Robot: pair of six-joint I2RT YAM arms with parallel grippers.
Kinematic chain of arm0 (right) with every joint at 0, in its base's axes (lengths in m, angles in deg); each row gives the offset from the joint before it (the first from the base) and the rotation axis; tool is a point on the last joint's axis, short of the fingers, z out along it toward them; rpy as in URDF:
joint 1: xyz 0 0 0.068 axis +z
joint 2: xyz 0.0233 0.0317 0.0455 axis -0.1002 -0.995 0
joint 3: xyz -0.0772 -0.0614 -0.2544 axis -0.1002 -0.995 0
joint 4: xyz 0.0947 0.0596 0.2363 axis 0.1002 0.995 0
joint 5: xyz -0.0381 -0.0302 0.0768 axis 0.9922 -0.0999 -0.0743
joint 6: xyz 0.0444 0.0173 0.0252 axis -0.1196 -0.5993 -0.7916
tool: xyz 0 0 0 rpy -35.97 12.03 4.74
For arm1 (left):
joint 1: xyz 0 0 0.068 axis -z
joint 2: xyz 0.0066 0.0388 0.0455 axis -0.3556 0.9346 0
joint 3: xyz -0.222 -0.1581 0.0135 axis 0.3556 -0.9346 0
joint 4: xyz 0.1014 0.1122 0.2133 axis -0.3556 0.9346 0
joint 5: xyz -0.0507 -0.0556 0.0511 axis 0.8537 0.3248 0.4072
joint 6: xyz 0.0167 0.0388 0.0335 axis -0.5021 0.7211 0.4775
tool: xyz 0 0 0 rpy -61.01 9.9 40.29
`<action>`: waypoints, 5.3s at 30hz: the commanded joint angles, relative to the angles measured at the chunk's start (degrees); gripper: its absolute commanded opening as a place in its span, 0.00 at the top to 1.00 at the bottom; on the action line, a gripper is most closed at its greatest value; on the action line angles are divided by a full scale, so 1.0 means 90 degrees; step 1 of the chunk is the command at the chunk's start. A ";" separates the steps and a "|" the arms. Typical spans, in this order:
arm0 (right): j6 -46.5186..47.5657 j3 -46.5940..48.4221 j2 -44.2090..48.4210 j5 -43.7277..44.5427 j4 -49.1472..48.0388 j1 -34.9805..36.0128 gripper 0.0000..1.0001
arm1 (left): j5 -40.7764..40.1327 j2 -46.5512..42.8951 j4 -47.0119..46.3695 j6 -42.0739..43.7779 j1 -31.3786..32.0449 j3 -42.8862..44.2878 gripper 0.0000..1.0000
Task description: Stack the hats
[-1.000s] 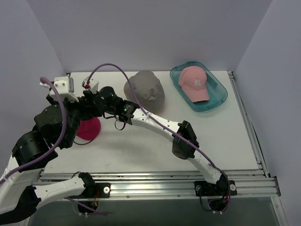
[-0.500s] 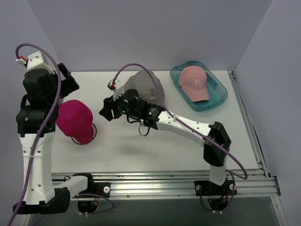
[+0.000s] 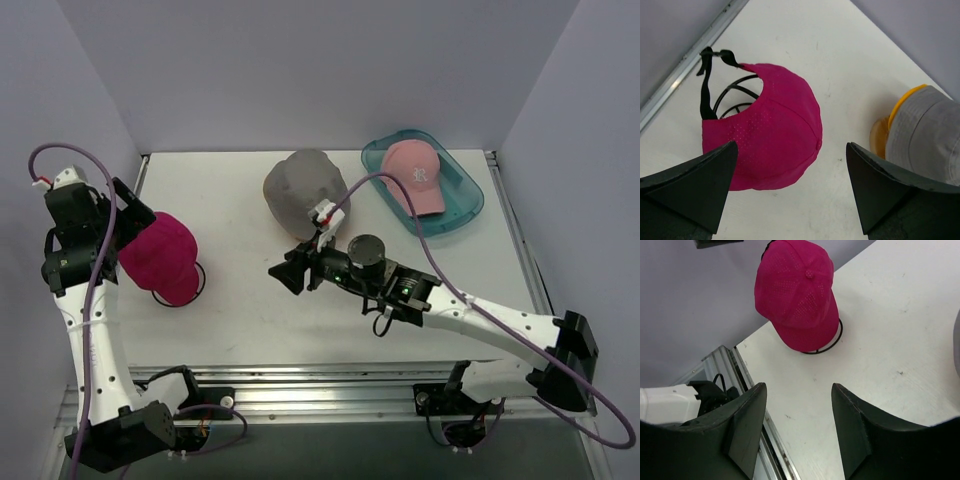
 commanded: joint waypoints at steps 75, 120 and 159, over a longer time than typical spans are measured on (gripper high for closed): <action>0.0077 -0.1029 0.2211 0.1163 0.0100 0.0056 0.48 | 0.0128 0.0989 -0.1379 -0.0558 0.0540 -0.1615 0.04; 0.0146 -0.1088 0.2338 0.1300 0.0168 0.0056 0.47 | -0.0047 0.1291 -0.1398 -0.0011 -0.0251 -0.1702 0.29; 0.0204 -0.1107 0.2250 0.1466 0.0168 0.0065 0.47 | 0.1378 0.0822 -0.1954 -0.0500 -0.0710 -0.1741 0.25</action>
